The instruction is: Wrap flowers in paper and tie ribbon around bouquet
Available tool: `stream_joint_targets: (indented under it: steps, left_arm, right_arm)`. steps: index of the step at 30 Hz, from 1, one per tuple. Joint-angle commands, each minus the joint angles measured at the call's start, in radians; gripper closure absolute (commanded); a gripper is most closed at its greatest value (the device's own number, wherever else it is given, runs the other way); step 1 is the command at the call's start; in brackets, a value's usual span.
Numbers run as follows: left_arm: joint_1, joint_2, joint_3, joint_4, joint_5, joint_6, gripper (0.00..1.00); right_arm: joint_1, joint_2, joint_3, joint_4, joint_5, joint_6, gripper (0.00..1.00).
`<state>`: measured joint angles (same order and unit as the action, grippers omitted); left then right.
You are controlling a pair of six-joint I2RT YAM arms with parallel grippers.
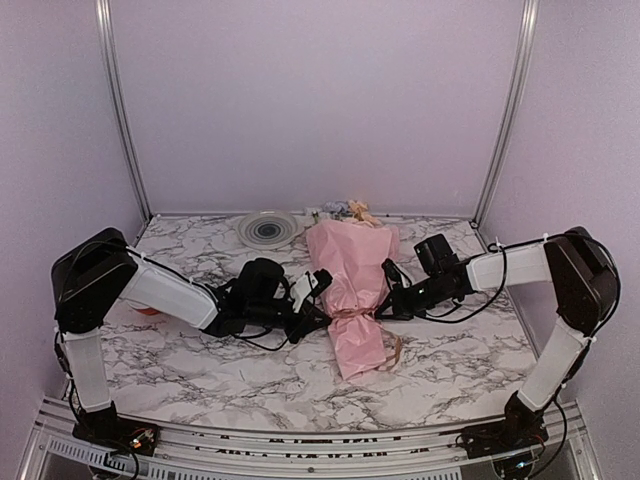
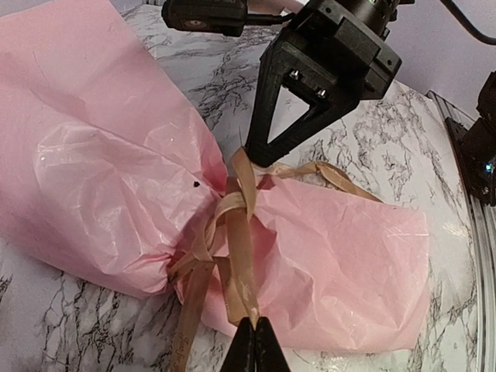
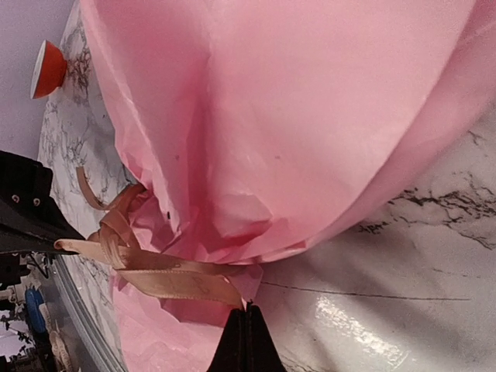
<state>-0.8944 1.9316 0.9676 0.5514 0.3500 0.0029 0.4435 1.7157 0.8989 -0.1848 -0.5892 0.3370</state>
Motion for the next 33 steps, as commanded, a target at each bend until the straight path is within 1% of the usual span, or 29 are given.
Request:
stream_joint_targets:
  steps: [1, 3, 7, 10, 16, 19, 22, 26, 30, 33]
  left_arm:
    - [-0.001, 0.030, 0.020, -0.085, 0.007, -0.010, 1.00]
    - [-0.001, 0.045, 0.041, -0.126, 0.006, -0.007, 1.00]
    - [-0.001, 0.076, 0.077, -0.185, 0.013, -0.017, 1.00]
    - [-0.001, 0.079, 0.079, -0.185, 0.008, -0.018, 1.00]
    - [-0.001, 0.092, 0.098, -0.184, 0.018, -0.036, 0.98]
    - [-0.001, 0.091, 0.095, -0.179, 0.011, -0.034, 0.98]
    - [-0.001, 0.088, 0.090, -0.174, 0.011, -0.029, 0.98]
    - [-0.001, 0.078, 0.086, -0.168, 0.012, -0.027, 0.98]
    - [-0.001, 0.065, 0.073, -0.162, 0.014, -0.015, 0.96]
    - [-0.001, 0.061, 0.069, -0.160, 0.014, -0.008, 0.96]
  right_arm:
    - [0.017, -0.033, 0.021, 0.045, -0.152, -0.040, 1.00]
    - [0.056, -0.040, 0.030, 0.049, -0.201, -0.059, 1.00]
    - [0.111, -0.065, 0.033, 0.059, -0.233, -0.049, 1.00]
    - [0.113, -0.065, 0.016, 0.101, -0.230, 0.012, 1.00]
    - [0.117, -0.009, 0.001, 0.206, -0.203, 0.190, 1.00]
    - [0.121, 0.024, 0.007, 0.225, -0.193, 0.246, 1.00]
    - [0.134, 0.057, 0.038, 0.177, -0.157, 0.243, 1.00]
    - [0.135, 0.066, 0.062, 0.088, -0.045, 0.217, 1.00]
    - [0.136, 0.098, 0.084, 0.094, -0.054, 0.229, 1.00]
    - [0.135, 0.120, 0.107, 0.084, -0.022, 0.232, 1.00]
